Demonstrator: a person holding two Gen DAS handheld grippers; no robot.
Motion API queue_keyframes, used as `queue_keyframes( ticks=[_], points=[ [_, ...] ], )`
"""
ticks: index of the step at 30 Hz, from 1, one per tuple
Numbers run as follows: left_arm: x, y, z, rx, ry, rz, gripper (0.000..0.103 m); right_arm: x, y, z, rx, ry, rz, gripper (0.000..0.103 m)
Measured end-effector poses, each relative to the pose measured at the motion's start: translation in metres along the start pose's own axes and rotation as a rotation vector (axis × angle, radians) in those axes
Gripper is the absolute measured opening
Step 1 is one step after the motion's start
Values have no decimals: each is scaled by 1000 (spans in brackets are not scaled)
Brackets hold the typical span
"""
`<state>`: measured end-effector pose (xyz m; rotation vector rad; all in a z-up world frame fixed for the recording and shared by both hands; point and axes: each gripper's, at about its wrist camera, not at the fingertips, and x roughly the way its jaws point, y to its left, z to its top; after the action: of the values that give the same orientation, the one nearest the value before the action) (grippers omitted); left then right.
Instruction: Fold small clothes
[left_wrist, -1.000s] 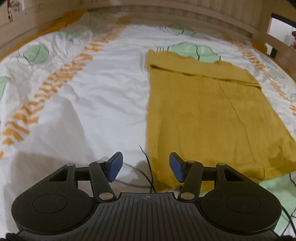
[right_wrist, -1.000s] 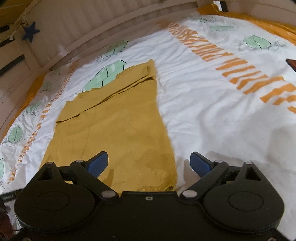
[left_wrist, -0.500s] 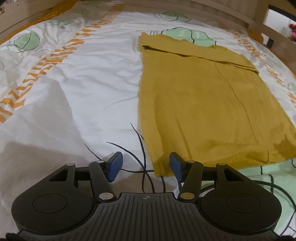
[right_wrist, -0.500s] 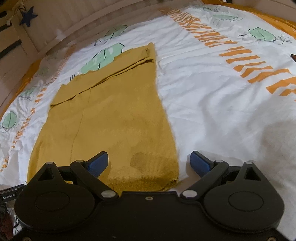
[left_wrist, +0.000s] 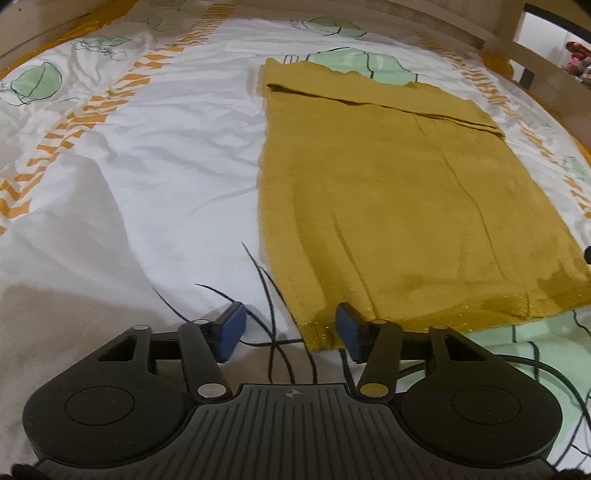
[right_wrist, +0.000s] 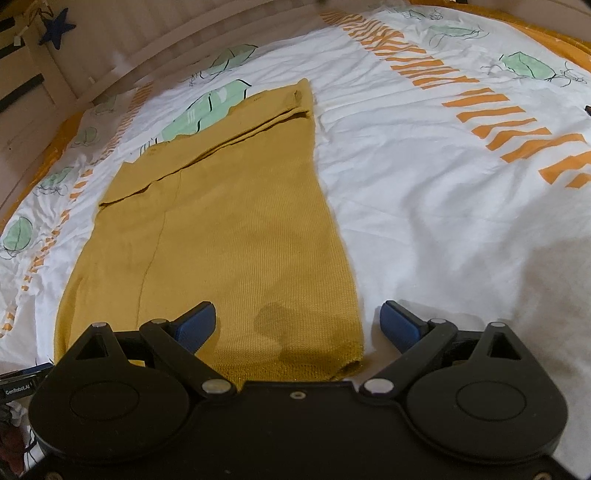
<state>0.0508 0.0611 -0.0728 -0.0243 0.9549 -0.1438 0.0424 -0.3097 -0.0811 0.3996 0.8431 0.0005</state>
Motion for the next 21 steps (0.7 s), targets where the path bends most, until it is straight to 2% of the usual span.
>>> queue_keyframes(
  ticks=[3,6,8,13,17,21],
  points=[
    [0,1,0,-7,0,-38,36,0,-1,0,1,0,2,97],
    [1,2,0,-20,1,-81,21,0,0,0,1,0,1,97],
    [1,1,0,-21,1,-114,4,0,0,0,2,-1,2,97],
    [-16,0,-1,-28,-67,-71,4,-2,-2,1,10,-7,14,96],
    [-31,15,2,-127,-116,-17,4,-2,-3,1,17,-9,20,96],
    [-27,30,3,-201,-76,-11,4,-3,-3,1,15,-6,18,96]
  ],
)
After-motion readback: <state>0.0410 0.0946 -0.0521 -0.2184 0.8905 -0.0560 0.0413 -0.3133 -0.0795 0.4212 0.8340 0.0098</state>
